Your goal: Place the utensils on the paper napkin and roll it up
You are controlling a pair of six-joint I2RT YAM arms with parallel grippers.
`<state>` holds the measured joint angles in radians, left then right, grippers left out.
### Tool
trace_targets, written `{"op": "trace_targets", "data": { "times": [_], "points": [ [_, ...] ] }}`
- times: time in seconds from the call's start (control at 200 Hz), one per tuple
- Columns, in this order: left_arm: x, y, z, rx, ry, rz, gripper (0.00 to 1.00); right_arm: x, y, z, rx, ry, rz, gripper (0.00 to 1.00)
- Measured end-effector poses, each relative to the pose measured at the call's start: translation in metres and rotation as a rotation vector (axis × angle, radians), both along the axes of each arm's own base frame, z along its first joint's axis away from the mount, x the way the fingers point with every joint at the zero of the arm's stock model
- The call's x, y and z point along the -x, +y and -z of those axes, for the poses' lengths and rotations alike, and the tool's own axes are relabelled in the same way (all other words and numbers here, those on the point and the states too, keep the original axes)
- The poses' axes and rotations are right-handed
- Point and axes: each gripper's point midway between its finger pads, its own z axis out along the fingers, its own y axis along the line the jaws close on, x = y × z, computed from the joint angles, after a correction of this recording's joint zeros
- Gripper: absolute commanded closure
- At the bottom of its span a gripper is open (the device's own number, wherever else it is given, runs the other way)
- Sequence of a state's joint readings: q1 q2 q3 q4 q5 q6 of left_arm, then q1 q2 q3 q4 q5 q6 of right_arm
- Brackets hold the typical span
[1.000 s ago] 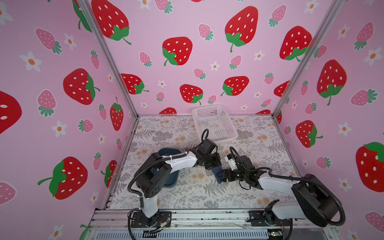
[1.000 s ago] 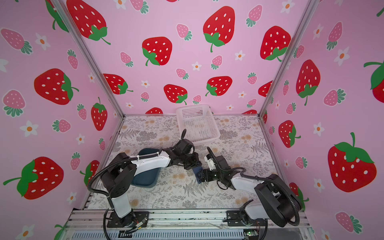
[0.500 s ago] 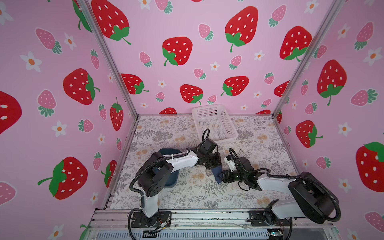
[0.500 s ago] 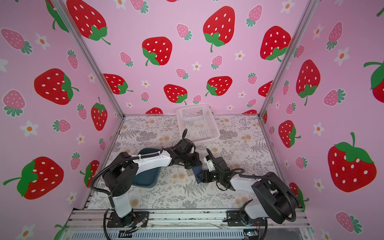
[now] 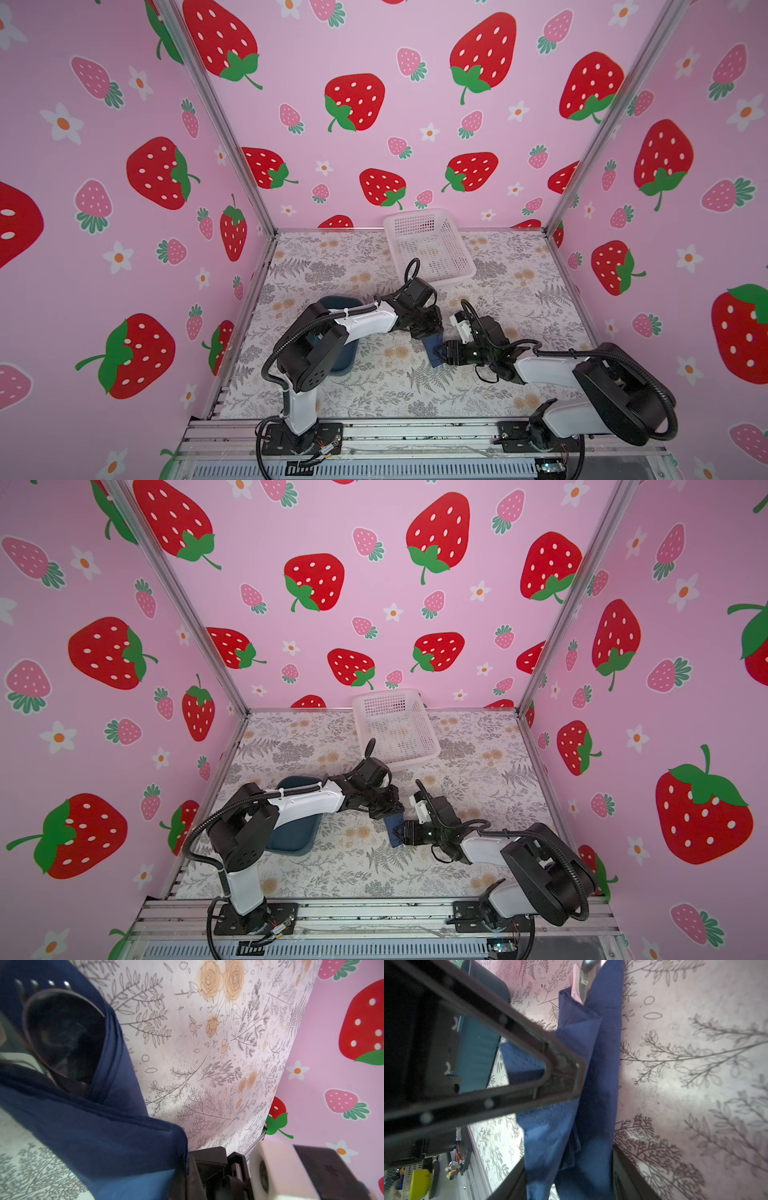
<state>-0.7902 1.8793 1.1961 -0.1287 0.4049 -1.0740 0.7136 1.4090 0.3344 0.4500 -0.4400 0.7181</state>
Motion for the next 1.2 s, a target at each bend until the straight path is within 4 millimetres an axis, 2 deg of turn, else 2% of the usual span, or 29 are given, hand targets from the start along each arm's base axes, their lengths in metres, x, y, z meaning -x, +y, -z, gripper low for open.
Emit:
{"op": "trace_targets", "data": {
  "times": [0.235,0.42,0.465,1.201],
  "points": [
    [-0.0005,-0.0019,0.0031,-0.001,0.008,0.004,1.0,-0.0012,0.0019,0.0017,-0.008,0.013,0.008,0.47],
    [-0.0015,-0.0047,0.0001,0.009,0.007,0.009,1.0,-0.0012,0.0023,0.0019,-0.01,0.018,0.011,0.48],
    [-0.0021,-0.0057,0.0002,0.011,0.007,0.01,1.0,-0.0011,0.0023,0.0019,-0.01,0.019,0.012,0.52],
    [-0.001,-0.0068,0.0032,0.011,0.018,0.016,1.0,-0.0006,0.0003,0.0078,-0.009,0.081,0.058,0.67]
  ]
}}
